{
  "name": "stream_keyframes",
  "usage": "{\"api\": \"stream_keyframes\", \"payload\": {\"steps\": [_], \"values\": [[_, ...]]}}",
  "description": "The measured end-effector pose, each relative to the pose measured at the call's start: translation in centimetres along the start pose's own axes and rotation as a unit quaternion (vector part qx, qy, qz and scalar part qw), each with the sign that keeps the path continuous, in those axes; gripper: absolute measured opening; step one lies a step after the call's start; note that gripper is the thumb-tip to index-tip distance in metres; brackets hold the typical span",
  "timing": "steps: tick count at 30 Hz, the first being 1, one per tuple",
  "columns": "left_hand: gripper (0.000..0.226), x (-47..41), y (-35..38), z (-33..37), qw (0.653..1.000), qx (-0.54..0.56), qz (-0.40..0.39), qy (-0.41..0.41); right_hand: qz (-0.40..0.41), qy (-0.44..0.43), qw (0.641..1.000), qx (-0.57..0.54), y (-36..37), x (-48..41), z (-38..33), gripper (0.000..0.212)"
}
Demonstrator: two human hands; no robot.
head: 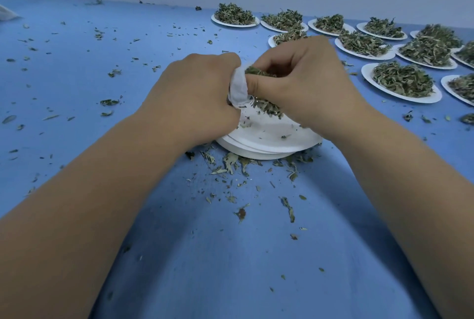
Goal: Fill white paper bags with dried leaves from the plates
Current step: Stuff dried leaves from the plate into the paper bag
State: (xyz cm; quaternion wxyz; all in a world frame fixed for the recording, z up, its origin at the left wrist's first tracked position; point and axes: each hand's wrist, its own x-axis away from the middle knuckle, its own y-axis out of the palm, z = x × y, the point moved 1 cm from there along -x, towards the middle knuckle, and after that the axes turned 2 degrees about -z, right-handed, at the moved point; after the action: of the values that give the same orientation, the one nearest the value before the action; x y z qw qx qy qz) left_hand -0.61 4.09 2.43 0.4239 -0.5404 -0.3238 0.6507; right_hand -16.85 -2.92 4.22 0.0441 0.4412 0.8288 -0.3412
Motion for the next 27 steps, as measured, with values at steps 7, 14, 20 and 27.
{"api": "stream_keyframes", "payload": {"steps": [7,14,20,27], "values": [[0.023,0.0,0.3,-0.1,1.0,0.026,0.002,-0.001,-0.123,0.016,0.991,-0.051,-0.5,0.5,0.3,0.015],[0.025,0.0,0.5,0.1,0.999,0.034,0.004,0.009,-0.098,0.007,0.994,-0.047,0.0,0.5,0.4,0.019],[0.025,0.1,0.3,0.7,1.0,0.013,0.011,0.022,-0.025,0.004,0.999,-0.044,0.5,0.3,0.1,0.007],[0.018,0.0,-0.1,0.4,1.0,0.016,0.026,-0.006,-0.12,0.019,0.992,0.011,-0.1,0.2,-0.8,0.023]]}}
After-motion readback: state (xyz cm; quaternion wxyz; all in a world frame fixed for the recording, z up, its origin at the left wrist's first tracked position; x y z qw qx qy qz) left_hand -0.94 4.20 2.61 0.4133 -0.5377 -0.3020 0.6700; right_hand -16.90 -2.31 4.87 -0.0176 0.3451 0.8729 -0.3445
